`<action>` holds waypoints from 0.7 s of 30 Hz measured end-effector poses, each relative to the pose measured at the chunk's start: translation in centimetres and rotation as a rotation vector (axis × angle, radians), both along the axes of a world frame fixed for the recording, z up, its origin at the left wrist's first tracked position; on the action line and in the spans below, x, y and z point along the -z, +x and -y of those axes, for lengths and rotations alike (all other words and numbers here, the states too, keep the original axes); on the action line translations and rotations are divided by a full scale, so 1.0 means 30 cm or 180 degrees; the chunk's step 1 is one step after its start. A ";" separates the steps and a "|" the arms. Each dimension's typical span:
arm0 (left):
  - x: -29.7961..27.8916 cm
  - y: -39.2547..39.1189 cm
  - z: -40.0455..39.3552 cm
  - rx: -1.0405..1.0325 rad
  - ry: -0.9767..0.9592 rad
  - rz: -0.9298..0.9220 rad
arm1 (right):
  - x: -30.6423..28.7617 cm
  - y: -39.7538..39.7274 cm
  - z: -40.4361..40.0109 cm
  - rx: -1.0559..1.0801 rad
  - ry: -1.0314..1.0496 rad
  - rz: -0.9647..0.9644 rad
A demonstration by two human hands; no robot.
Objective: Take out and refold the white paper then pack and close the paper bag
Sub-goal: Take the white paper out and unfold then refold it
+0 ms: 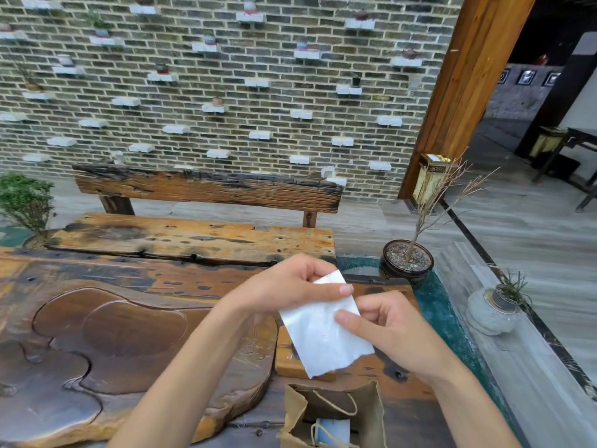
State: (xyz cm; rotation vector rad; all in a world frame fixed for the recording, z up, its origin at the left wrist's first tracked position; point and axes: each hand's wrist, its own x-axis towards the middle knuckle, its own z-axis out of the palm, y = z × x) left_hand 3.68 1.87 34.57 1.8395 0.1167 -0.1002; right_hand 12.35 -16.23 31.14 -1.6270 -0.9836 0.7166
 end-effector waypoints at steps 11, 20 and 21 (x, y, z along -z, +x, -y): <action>0.133 -0.051 0.106 -0.1186 -0.1881 0.0774 | 0.015 -0.072 -0.022 0.1193 0.1181 -0.0560; 0.150 -0.060 0.127 -0.1569 -0.1588 0.0896 | 0.010 -0.036 -0.012 0.1155 0.0945 -0.0873; 0.149 -0.058 0.126 -0.1553 -0.1542 0.0895 | 0.004 -0.032 -0.017 0.1094 0.0908 -0.0947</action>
